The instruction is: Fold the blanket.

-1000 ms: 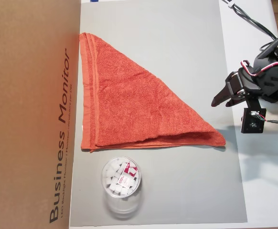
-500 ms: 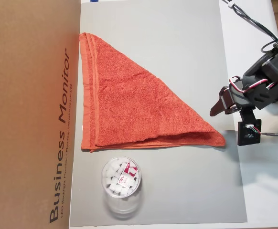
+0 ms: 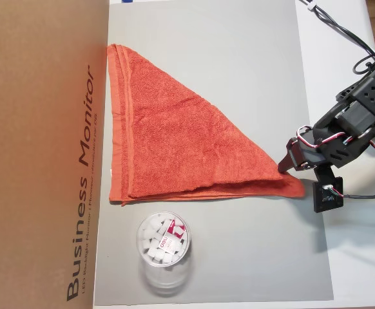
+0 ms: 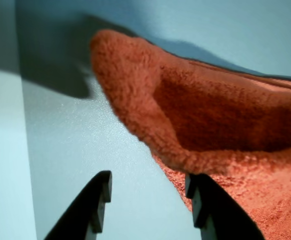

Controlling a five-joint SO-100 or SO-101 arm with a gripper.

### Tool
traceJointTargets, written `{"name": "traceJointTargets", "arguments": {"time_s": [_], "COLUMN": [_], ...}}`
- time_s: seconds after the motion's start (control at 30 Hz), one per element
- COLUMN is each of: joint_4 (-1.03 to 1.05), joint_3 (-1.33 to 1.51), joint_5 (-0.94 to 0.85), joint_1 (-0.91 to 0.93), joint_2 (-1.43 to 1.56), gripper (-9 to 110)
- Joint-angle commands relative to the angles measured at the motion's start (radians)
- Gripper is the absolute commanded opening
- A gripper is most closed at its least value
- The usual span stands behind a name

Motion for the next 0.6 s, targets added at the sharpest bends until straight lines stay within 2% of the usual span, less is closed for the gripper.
{"name": "traceJointTargets", "arguments": {"time_s": [0.0,0.57], "joint_4": [-0.029,-0.150], "joint_3": [-0.046,-0.032], "joint_5": [0.006,0.009], "joint_1": [0.003,-0.067], "joint_2": [-0.017,-0.198], "gripper": [15,15]}}
